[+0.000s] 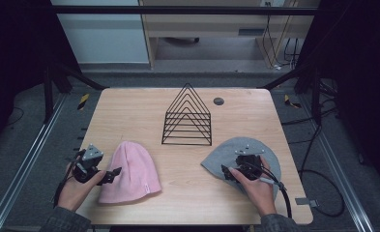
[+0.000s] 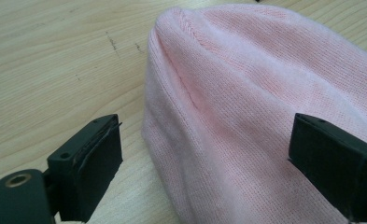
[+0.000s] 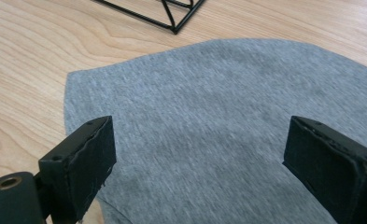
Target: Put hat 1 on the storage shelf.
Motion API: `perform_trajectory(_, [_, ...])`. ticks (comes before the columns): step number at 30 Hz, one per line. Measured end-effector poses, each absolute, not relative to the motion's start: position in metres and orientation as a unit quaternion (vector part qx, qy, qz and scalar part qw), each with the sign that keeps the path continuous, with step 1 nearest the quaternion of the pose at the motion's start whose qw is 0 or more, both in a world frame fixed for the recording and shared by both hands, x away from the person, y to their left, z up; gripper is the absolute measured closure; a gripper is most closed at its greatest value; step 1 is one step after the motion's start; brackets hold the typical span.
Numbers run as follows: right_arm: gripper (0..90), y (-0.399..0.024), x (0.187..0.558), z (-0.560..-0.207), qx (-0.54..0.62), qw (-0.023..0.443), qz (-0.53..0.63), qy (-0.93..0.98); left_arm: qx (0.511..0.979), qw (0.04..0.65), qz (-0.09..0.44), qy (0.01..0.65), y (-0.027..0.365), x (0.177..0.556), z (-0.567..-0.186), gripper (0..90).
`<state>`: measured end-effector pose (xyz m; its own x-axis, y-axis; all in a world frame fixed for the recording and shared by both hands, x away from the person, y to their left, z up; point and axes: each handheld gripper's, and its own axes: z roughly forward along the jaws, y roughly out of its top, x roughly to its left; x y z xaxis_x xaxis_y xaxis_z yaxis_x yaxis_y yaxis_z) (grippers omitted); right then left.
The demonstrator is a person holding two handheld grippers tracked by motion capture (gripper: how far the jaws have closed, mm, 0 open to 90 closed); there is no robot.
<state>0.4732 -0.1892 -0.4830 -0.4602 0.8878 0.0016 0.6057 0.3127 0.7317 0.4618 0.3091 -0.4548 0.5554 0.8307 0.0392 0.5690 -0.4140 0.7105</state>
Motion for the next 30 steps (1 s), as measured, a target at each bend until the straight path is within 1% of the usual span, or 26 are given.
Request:
perform_trajectory(2, [9.5, -0.189, 0.473, -0.484, 0.473, 0.208, 0.341, 0.785, 0.817, 0.33, 0.197, 0.429, 0.309, 0.462, -0.455, 8.6])
perform_trajectory(4, [13.2, -0.19, 0.472, -0.483, 0.472, 0.214, 0.339, 0.785, 0.817, 0.328, 0.195, 0.431, 0.307, 0.463, -0.454, 9.1])
perform_trajectory(5, [13.2, -0.19, 0.472, -0.483, 0.472, 0.214, 0.339, 0.785, 0.819, 0.327, 0.195, 0.43, 0.306, 0.464, -0.453, 9.1])
perform_trajectory(6, [18.5, -0.193, 0.47, -0.48, 0.475, 0.219, 0.345, 0.779, 0.818, 0.329, 0.197, 0.428, 0.301, 0.471, -0.451, 11.0])
perform_trajectory(7, [20.2, -0.194, 0.47, -0.48, 0.474, 0.218, 0.347, 0.78, 0.82, 0.327, 0.197, 0.426, 0.299, 0.476, -0.449, 11.4])
perform_trajectory(9, [22.8, -0.193, 0.468, -0.479, 0.466, 0.219, 0.344, 0.785, 0.826, 0.315, 0.199, 0.423, 0.294, 0.489, -0.444, 11.6])
perform_trajectory(11, [25.5, -0.193, 0.467, -0.478, 0.458, 0.231, 0.339, 0.789, 0.828, 0.305, 0.204, 0.424, 0.29, 0.507, -0.434, 12.5])
perform_trajectory(12, [26.8, -0.193, 0.466, -0.477, 0.454, 0.242, 0.339, 0.788, 0.828, 0.306, 0.202, 0.424, 0.29, 0.513, -0.431, 14.1])
perform_trajectory(14, [28.6, -0.194, 0.464, -0.477, 0.452, 0.246, 0.339, 0.788, 0.83, 0.296, 0.197, 0.429, 0.29, 0.529, -0.423, 18.6])
perform_trajectory(15, [29.6, -0.195, 0.463, -0.477, 0.449, 0.247, 0.336, 0.79, 0.83, 0.293, 0.193, 0.433, 0.291, 0.534, -0.421, 19.2])
perform_trajectory(17, [33.8, -0.195, 0.461, -0.478, 0.449, 0.242, 0.328, 0.795, 0.831, 0.3, 0.178, 0.433, 0.291, 0.539, -0.422, 17.6])
perform_trajectory(18, [34.7, -0.196, 0.461, -0.479, 0.446, 0.245, 0.326, 0.797, 0.824, 0.313, 0.181, 0.436, 0.292, 0.538, -0.425, 16.8])
perform_trajectory(19, [35.0, -0.195, 0.461, -0.479, 0.448, 0.246, 0.324, 0.796, 0.814, 0.325, 0.185, 0.444, 0.293, 0.537, -0.429, 16.1])
perform_trajectory(21, [34.8, -0.194, 0.463, -0.479, 0.451, 0.247, 0.323, 0.794, 0.834, 0.299, 0.176, 0.43, 0.291, 0.536, -0.437, 15.9])
perform_trajectory(23, [32.0, -0.193, 0.464, -0.48, 0.456, 0.244, 0.321, 0.793, 0.826, 0.301, 0.18, 0.441, 0.294, 0.536, -0.442, 15.3])
perform_trajectory(25, [29.6, -0.19, 0.464, -0.48, 0.46, 0.243, 0.316, 0.794, 0.827, 0.304, 0.169, 0.441, 0.295, 0.537, -0.445, 19.2])
perform_trajectory(27, [27.4, -0.191, 0.463, -0.48, 0.462, 0.236, 0.316, 0.794, 0.831, 0.293, 0.167, 0.443, 0.293, 0.537, -0.45, 19.5])
perform_trajectory(30, [24.6, -0.192, 0.466, -0.481, 0.468, 0.231, 0.321, 0.79, 0.847, 0.266, 0.149, 0.435, 0.29, 0.538, -0.459, 25.1])
